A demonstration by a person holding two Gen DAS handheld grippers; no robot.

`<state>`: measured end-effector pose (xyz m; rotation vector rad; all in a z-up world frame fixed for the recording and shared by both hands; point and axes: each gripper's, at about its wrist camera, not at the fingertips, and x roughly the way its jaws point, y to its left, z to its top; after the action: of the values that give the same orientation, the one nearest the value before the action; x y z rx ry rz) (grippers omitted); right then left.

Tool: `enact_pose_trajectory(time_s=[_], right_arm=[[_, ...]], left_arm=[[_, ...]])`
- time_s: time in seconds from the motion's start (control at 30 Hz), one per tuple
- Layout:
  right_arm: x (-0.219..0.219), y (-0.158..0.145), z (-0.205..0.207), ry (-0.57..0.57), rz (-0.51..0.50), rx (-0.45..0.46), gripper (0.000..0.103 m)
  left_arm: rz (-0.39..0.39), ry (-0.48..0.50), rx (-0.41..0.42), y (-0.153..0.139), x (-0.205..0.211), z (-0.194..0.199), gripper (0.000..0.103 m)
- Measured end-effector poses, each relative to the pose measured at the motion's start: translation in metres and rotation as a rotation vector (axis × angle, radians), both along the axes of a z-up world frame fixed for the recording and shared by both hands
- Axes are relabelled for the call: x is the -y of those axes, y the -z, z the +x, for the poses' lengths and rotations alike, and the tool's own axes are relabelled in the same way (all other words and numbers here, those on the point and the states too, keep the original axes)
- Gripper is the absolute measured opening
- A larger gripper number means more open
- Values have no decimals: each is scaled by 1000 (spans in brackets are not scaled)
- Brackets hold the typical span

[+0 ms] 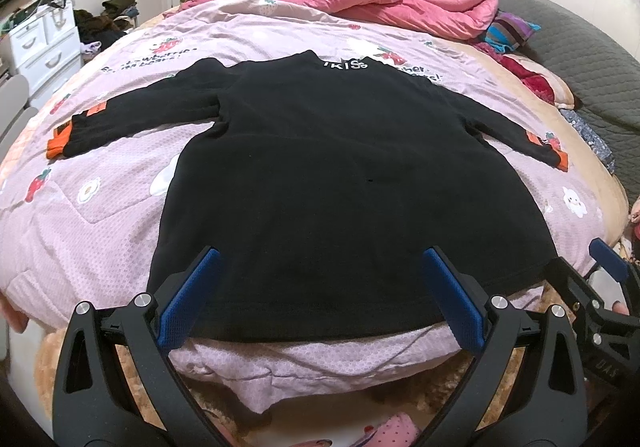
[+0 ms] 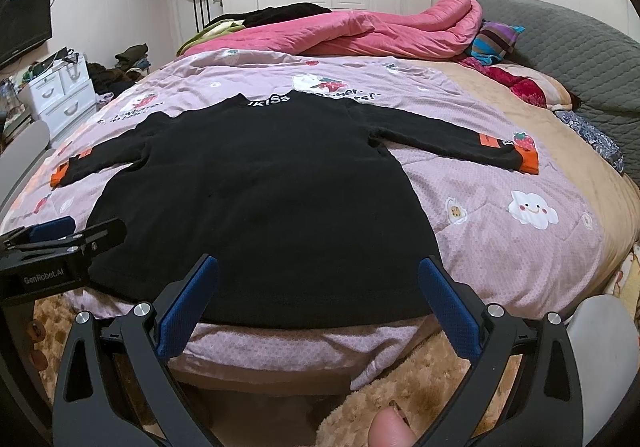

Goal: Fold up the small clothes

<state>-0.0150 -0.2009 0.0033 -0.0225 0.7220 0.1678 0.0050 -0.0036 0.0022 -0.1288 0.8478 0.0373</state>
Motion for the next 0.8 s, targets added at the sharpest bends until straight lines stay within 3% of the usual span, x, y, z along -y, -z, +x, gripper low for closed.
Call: enact_pose_trajectory(time_s=[0.4,0.8], right_arm=[[1,-10,36,11,-5,7,99],[-7,-39,101,33,12,33,99]], left_arm=[[8,7,-15,-3,-4,30,94],[13,-12,2,-25,-19,89,94]])
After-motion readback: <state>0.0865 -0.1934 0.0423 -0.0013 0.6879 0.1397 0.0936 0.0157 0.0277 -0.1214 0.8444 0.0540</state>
